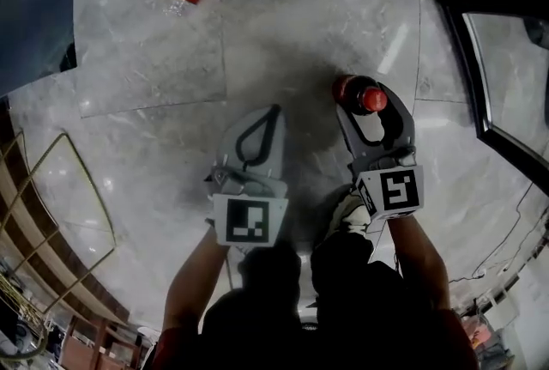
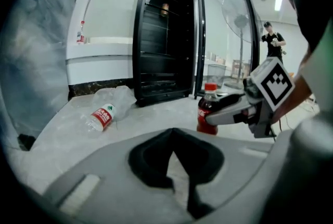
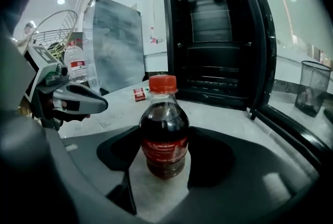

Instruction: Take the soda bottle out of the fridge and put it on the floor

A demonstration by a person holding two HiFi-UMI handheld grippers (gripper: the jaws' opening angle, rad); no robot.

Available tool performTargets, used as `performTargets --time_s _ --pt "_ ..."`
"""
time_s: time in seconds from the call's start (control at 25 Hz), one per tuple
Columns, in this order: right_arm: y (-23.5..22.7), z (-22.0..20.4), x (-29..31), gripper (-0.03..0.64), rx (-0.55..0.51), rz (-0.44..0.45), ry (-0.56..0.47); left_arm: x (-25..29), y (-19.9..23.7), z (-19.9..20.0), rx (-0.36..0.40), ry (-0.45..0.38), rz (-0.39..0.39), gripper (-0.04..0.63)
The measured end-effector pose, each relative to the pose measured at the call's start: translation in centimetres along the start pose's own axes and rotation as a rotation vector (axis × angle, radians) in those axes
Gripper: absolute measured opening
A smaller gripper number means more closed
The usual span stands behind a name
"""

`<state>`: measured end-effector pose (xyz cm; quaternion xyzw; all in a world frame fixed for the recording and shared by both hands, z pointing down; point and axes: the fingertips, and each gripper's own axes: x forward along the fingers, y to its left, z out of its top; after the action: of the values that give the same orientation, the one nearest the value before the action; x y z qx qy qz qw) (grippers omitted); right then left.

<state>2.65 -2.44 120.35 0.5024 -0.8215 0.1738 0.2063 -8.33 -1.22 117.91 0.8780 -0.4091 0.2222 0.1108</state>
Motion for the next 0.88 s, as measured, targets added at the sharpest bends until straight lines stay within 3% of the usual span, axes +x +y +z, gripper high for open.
performTargets --time_s 0.2,0.32,0.64,0.88 --pt "1.4 0.2 1.7 0.287 -0.044 0.043 -0.065 -0.5 1.6 -1.4 -0.068 -0.018 0.065 0.0" --pt "1.9 0.2 2.3 0.287 -0.087 0.07 -0.078 -0.6 2.2 -1.4 -0.092 -0.045 0.062 0.0" --pt "2.4 -0.6 1.6 0.287 -0.092 0.078 -0.094 -1.1 2.1 -2.1 -0.112 -0.028 0.051 0.0" --pt "2.5 -0.7 1.5 0.287 -0.098 0.068 -0.132 -0.5 1.6 -2.9 -0.067 -0.018 0.052 0.0"
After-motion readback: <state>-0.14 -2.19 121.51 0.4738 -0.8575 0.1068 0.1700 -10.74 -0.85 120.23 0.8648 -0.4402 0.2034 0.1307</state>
